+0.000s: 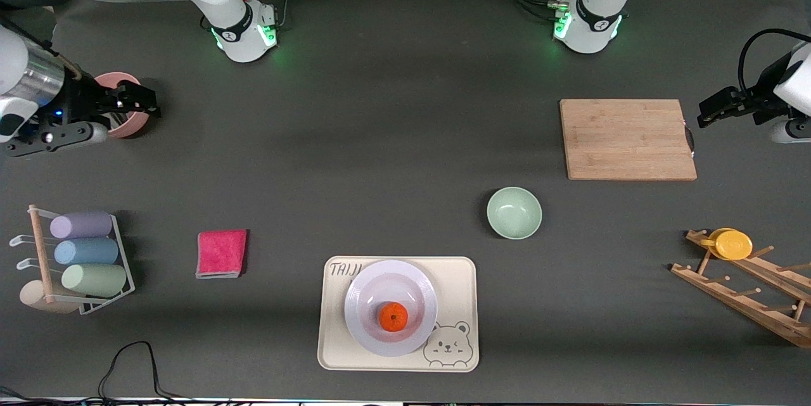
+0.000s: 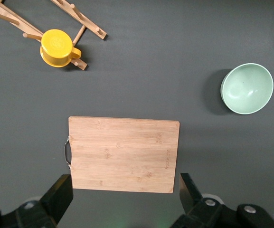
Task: Place orange and plate with both arms
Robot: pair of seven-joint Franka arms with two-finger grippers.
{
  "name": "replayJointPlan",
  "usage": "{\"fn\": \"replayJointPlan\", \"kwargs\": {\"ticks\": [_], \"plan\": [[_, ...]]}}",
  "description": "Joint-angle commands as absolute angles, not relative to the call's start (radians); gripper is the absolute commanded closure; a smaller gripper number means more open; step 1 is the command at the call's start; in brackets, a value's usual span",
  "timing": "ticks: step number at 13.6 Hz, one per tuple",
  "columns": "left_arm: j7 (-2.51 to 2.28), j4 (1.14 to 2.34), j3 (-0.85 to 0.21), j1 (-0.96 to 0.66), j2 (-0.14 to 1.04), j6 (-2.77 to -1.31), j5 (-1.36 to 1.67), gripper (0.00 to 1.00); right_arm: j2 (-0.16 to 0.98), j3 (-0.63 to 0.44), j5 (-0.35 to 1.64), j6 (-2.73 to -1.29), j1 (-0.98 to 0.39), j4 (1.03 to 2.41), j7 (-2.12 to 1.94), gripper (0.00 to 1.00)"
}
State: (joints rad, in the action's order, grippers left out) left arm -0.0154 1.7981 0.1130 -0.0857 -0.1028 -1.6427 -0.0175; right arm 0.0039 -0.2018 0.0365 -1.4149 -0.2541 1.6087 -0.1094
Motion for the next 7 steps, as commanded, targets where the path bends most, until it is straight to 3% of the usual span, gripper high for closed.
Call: {"fn": "replayJointPlan", "kwargs": {"ticks": [1,7], "plan": [[-0.002,1.796,0.117,-0.087,-0.106,-1.634,-0.006,0.0,0.02,-0.213,0.014,-1.397,-0.267,1.575,-0.078,0.0],[0.009,1.796,0.118,-0.087,-0.104,-1.638,-0.005,0.0,0.003,-0.21,0.017,-1.482,-0.278,1.591,-0.029,0.0]]}}
